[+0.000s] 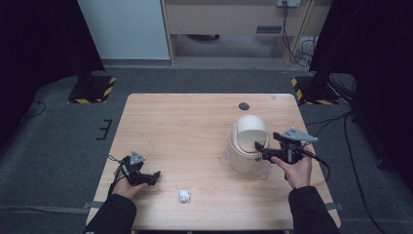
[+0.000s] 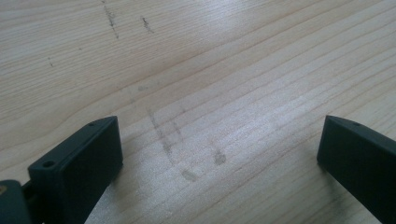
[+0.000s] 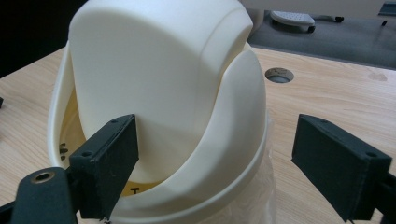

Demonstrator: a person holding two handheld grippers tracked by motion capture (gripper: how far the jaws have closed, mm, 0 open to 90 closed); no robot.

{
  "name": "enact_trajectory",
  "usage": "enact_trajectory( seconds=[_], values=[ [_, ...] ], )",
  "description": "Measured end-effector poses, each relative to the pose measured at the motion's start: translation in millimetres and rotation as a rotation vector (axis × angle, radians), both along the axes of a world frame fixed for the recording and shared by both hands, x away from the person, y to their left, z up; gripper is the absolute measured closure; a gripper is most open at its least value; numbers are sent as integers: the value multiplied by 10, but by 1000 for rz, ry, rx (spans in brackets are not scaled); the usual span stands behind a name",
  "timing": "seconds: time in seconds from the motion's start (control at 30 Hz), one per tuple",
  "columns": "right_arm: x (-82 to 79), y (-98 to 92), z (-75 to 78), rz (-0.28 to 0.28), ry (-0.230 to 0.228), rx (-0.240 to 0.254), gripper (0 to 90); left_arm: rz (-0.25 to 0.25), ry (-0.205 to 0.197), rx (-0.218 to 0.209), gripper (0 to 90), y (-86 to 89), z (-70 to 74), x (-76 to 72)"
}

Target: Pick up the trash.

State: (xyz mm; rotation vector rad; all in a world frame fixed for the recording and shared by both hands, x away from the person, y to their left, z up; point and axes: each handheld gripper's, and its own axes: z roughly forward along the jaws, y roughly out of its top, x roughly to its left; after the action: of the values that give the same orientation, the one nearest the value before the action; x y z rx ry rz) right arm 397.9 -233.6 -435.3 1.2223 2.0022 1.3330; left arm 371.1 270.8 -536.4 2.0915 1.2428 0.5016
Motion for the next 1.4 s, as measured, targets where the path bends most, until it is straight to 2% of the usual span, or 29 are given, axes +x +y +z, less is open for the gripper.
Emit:
enact_trajectory(
  seconds=[0.53, 0.9, 1.13, 1.4],
  values=[
    [130, 53, -76, -1, 41, -23, 144, 0, 0, 0, 0, 0, 0, 0],
    [151, 85, -107, -26, 40, -13, 152, 0, 0, 0, 0, 0, 0, 0],
    [127, 60, -86, -20, 42, -2, 152, 0, 0, 0, 0, 0, 0, 0],
    [-36, -86, -42, -4, 24, 37, 146, -1, 0, -1, 0, 1, 0, 0]
  ],
)
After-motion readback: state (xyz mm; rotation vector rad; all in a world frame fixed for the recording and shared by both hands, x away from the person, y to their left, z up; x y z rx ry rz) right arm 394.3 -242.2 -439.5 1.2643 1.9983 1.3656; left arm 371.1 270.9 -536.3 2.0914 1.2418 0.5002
